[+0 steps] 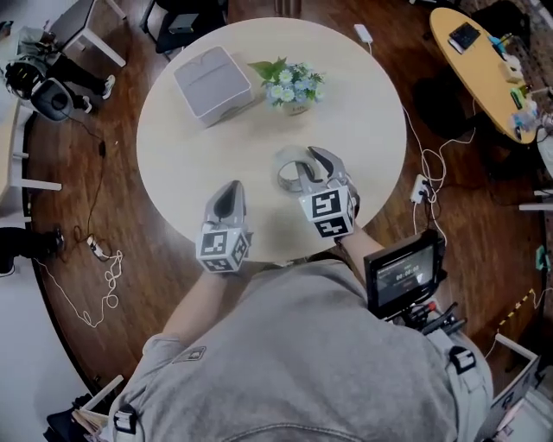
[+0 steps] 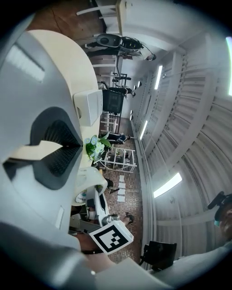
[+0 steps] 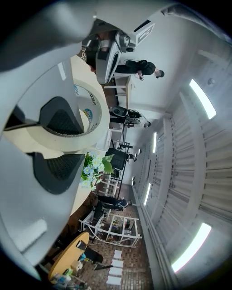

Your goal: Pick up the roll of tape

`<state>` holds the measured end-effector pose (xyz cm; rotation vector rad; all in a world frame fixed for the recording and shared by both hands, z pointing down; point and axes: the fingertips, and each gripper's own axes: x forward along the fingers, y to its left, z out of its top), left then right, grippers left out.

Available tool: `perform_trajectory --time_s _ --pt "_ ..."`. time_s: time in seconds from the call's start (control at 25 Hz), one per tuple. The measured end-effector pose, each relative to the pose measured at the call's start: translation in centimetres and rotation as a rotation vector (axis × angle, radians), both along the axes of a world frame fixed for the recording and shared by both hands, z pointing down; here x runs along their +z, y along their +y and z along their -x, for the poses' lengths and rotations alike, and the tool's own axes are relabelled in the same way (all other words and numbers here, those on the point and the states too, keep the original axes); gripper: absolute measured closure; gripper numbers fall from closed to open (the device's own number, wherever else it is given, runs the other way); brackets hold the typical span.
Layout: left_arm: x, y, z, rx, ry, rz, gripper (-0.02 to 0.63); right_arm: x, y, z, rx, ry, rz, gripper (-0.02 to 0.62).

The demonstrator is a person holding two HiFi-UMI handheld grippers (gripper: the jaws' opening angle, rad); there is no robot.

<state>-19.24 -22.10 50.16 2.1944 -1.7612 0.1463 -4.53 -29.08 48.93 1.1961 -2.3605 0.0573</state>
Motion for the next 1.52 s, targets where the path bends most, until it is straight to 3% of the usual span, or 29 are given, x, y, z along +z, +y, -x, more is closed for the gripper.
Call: perform_trajectory --time_s 0.36,0.72,1.16,1.52 --pt "-1.3 1.8 -1.6 0.062 0.026 -0.039 0.604 -1.9 4.8 -2.1 0.078 -0.024 -0.015 0.471" --pt "-2.9 4.9 -3.8 -0.008 0.006 -0.071 0.604 -3.3 7.9 -3.7 0.011 -0.083 -0.049 0.469" --pt "-3.8 11.3 -12.4 -0.102 -0.021 -0.08 0.604 -3.3 13.2 -12.4 -0.065 -0.119 -0.043 0.468" --pt "-4.4 15.0 -15.2 -0.142 -0.034 -0.093 0.604 -2.7 16.8 -16.0 -0.086 -0.125 -0.031 0.466"
